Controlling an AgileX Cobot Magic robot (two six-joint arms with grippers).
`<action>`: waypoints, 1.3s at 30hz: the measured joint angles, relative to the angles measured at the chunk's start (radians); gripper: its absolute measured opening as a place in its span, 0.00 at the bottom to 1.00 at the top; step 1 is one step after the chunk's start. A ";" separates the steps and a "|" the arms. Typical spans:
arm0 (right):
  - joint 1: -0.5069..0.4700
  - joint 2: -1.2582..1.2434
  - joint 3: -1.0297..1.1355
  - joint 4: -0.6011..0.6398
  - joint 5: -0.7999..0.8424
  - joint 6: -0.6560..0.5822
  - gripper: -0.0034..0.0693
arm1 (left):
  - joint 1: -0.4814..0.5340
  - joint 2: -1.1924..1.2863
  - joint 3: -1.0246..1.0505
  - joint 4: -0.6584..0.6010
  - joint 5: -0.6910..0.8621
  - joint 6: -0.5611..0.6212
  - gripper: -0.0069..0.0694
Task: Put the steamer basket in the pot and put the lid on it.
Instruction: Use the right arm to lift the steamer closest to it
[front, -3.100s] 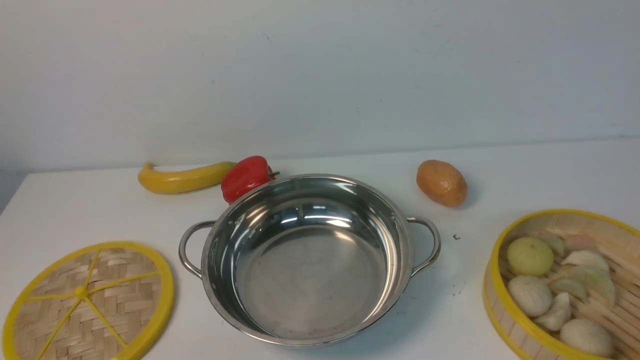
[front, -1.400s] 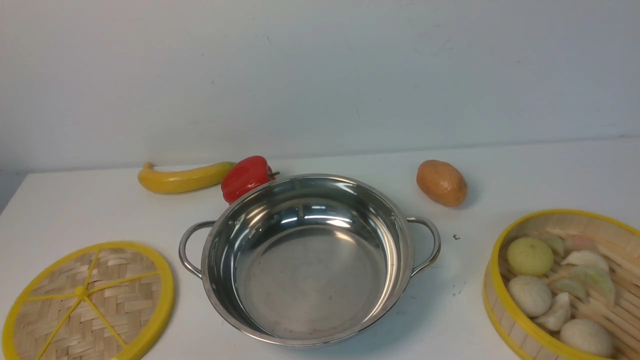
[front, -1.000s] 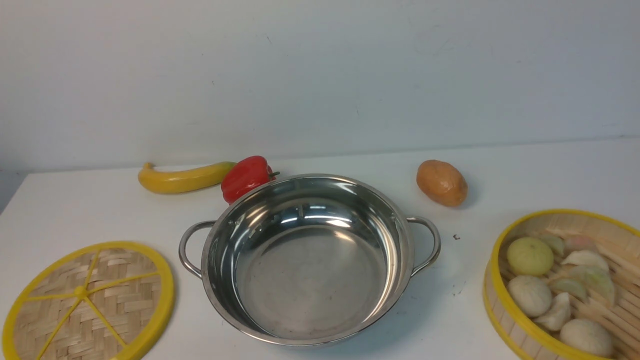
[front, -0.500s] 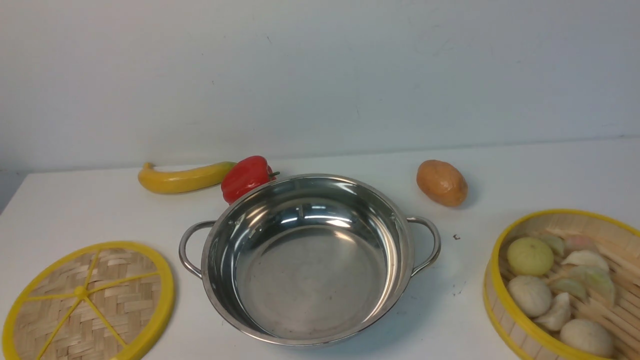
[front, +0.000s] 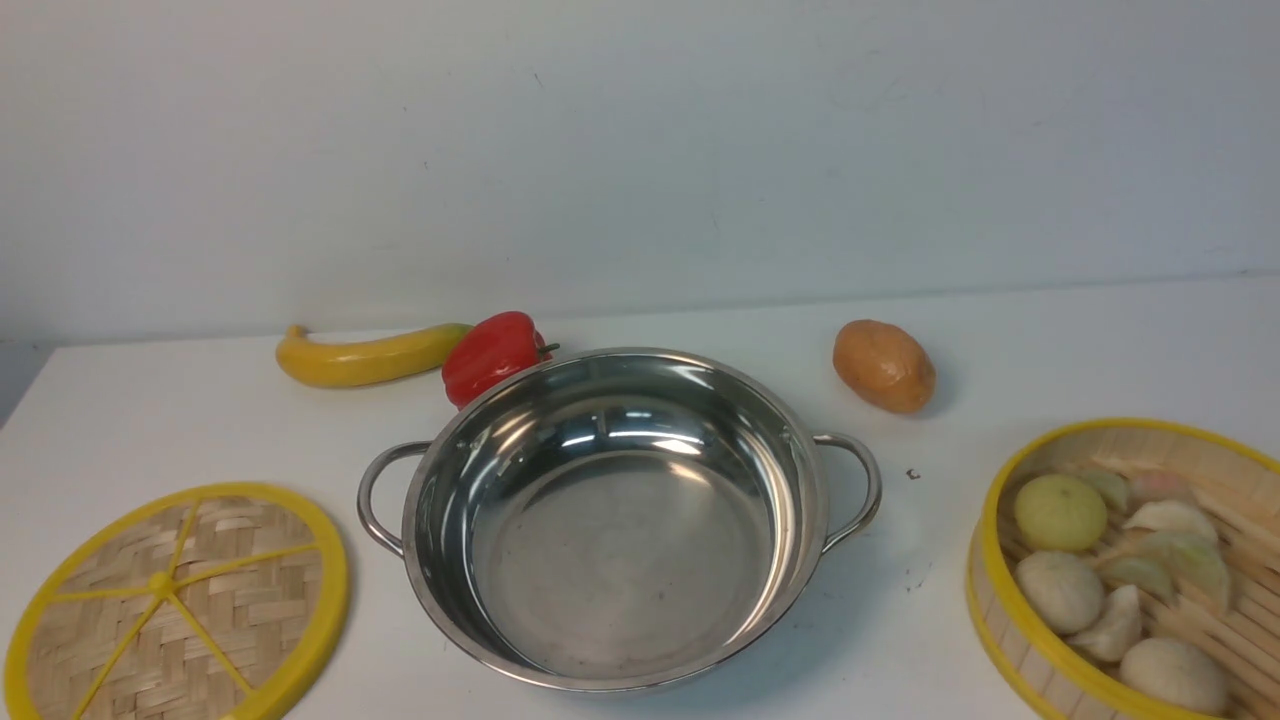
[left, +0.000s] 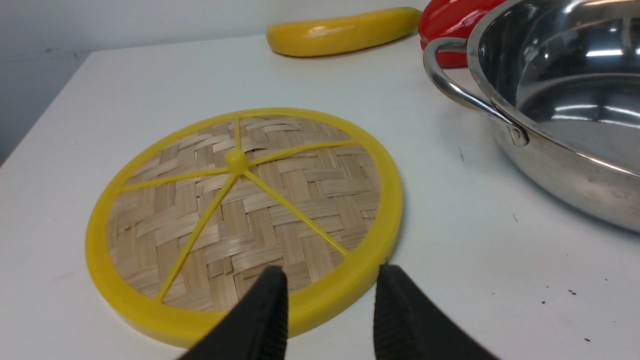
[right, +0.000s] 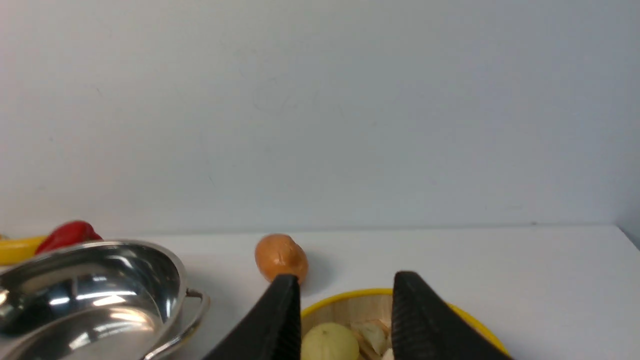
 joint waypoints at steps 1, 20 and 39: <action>0.000 0.000 0.000 0.012 -0.008 0.000 0.38 | 0.000 0.000 0.000 0.000 0.000 0.000 0.40; 0.000 0.000 0.000 0.043 -0.020 0.000 0.38 | 0.000 0.000 0.002 -0.157 -0.049 -0.068 0.40; 0.000 0.000 0.000 0.043 0.009 -0.025 0.38 | 0.000 0.011 -0.217 -0.659 0.000 0.124 0.40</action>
